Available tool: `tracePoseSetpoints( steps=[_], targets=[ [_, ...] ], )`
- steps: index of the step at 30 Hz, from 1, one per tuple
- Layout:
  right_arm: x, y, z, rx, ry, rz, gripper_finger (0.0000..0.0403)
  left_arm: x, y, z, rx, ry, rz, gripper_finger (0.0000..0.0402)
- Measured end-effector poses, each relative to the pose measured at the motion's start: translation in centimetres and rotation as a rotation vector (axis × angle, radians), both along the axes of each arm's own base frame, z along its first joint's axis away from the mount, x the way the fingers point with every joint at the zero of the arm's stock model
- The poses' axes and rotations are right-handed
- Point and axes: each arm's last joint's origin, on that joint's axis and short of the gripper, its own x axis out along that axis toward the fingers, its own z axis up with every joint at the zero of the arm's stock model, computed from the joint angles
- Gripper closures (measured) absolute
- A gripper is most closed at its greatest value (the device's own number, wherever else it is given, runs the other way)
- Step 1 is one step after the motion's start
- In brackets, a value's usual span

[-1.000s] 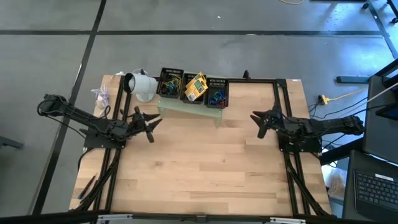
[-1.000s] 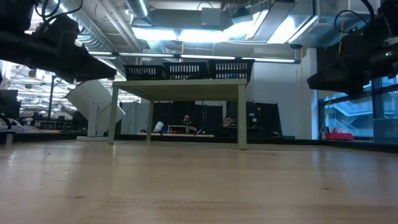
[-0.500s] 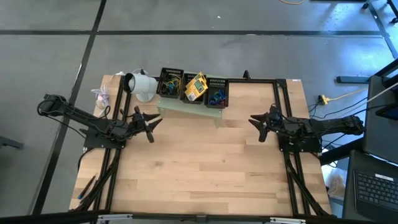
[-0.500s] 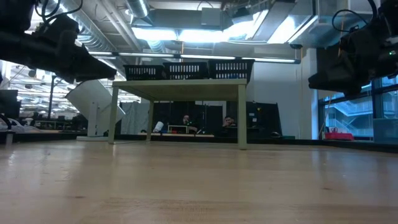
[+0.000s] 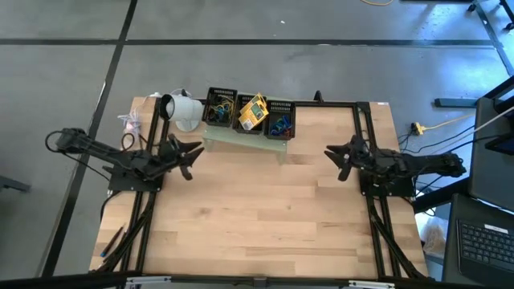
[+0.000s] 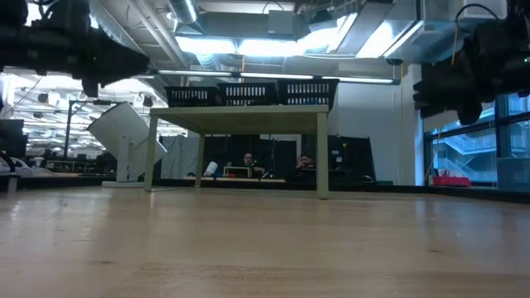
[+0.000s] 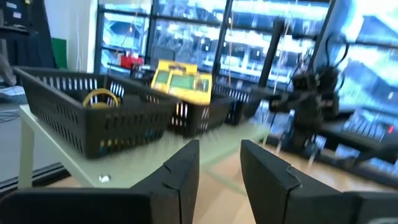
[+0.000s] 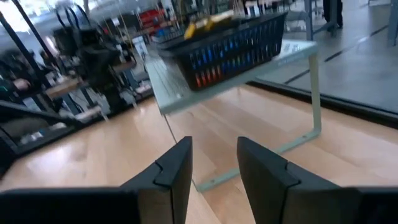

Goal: Pick & Place Office Desk Supplies
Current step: Return to Home Position

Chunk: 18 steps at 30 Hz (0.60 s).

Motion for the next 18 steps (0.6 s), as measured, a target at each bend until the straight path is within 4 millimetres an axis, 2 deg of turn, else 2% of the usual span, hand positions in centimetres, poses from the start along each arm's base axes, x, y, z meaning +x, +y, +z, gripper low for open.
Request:
tracePoseSetpoints(
  steps=[18],
  targets=[
    [-0.3, -1.1, 0.2, 0.001, -0.030, -0.125, 0.0272, -2.6, 0.8, 2.3, -0.084, -0.295, 0.000, 0.0290]
  ],
)
